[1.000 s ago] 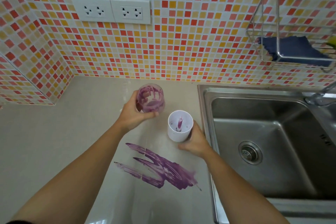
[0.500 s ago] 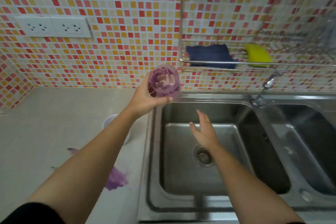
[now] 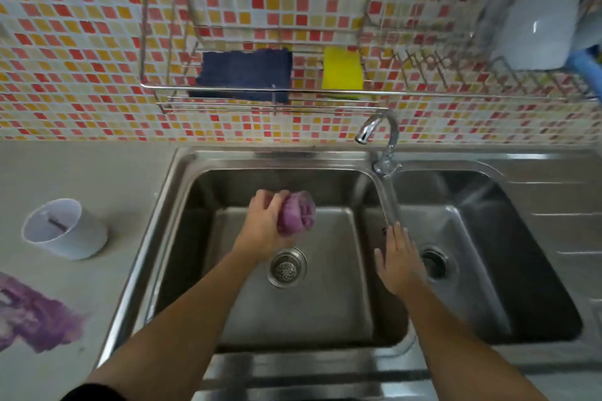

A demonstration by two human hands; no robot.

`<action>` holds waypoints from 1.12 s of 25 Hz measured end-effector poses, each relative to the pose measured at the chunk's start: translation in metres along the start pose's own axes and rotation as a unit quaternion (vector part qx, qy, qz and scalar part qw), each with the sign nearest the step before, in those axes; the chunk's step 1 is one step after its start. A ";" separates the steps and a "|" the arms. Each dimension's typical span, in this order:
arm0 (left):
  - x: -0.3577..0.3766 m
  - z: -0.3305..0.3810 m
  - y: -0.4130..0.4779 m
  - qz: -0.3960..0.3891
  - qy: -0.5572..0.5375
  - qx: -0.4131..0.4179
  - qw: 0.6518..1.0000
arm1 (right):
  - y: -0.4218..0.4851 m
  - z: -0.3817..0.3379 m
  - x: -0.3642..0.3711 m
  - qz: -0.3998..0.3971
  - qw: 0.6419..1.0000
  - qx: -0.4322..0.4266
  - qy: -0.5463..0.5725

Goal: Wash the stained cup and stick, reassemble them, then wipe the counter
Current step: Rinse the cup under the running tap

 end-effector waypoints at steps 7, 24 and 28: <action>0.032 -0.005 0.033 -0.072 0.272 0.089 0.956 | 0.005 0.021 0.029 0.045 0.999 -0.017 -0.025; 0.039 0.022 0.055 -0.006 -0.245 -0.148 0.958 | 0.101 0.025 -0.064 0.028 0.970 0.013 0.241; 0.051 0.032 0.062 -0.026 -0.335 -0.126 0.933 | 0.114 0.011 -0.062 -0.047 0.983 -0.136 0.115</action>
Point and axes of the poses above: each hand's wrist, its own y-axis towards the middle knuckle, its own x-axis out of the palm, z = x × y, the point moved 2 cm from there along y, towards the middle knuckle, and after that the axes turned 7 degrees about -y, right-handed, at the moved point
